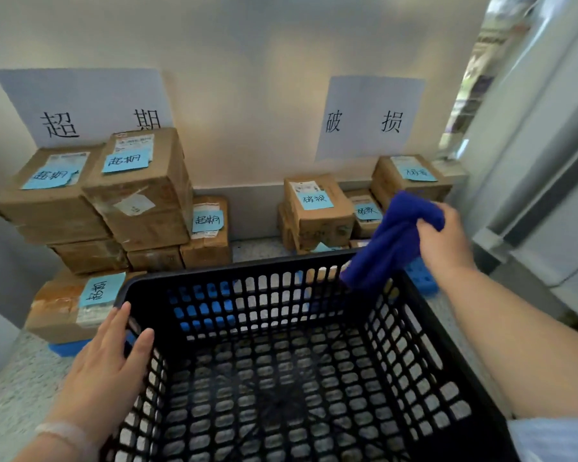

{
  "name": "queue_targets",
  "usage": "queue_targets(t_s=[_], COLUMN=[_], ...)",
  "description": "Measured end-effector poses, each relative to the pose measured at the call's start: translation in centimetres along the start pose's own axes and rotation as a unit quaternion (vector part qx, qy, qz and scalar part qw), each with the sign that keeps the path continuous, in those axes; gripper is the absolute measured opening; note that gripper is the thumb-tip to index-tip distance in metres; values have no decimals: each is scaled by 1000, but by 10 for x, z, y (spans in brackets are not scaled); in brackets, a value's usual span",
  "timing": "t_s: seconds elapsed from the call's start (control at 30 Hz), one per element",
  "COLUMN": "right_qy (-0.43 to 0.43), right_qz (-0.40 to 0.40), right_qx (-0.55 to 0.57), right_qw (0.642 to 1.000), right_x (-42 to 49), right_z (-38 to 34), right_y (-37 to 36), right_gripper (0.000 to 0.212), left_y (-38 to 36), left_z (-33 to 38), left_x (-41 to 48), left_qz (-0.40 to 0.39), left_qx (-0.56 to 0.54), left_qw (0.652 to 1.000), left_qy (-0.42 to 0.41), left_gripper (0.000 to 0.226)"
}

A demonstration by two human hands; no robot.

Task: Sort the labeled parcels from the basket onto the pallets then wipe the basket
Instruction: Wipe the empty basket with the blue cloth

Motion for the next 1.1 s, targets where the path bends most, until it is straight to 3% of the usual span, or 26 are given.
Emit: queue_targets(t_s=[0.1,0.2,0.3,0.47,0.53,0.63,0.73,0.8,0.93,1.1], right_qy=[-6,7,2,79,93,102,116,103,78,73], right_qz=[1,-130,-221,-210,-215,-218,-214,-212,-232,-222], right_qx=[-20,-180,-212,-285,-299,-308,-320,-319,-292,-257], right_qw=[1000,975,952,932,925,920,916,918,924,938], right_x=[10,4,-21,-32,-29,-36,-54,-61,-73,-85], right_z=[0,18,44,44,42,44,47,56,80,84], right_y=[24,15,-5,-19,-20,-12,6,24,66,81], right_gripper=[61,56,52,80,77,71,69,68,69,66], left_y=[-6,-14,-23,-29,-30,-31,-39,-43,-53,-46], left_z=[-10,-26,-42,-49,-50,-58,-73,-66,-43,-27], left_x=[7,17,26,29,30,35,43,43,37,31], left_qz=[7,14,22,36,27,21,26,32,2,-15], left_qx=[4,32,47,54,64,58,59,69,132,156], left_qw=[1000,999,998,998,998,998,998,997,989,986], left_qy=[-6,-22,-21,-11,-7,-4,9,-12,-68,-65], left_gripper=[92,100,108,107,107,91,101,101,79,80])
Point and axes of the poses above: each hand's wrist, its own x-axis towards the middle knuckle, its own y-axis out of the back of the hand, z = x × y, the point moved 3 cm from there along x, towards the middle knuckle, and after that the axes turned 12 degrees about z, right-handed, at the moved point
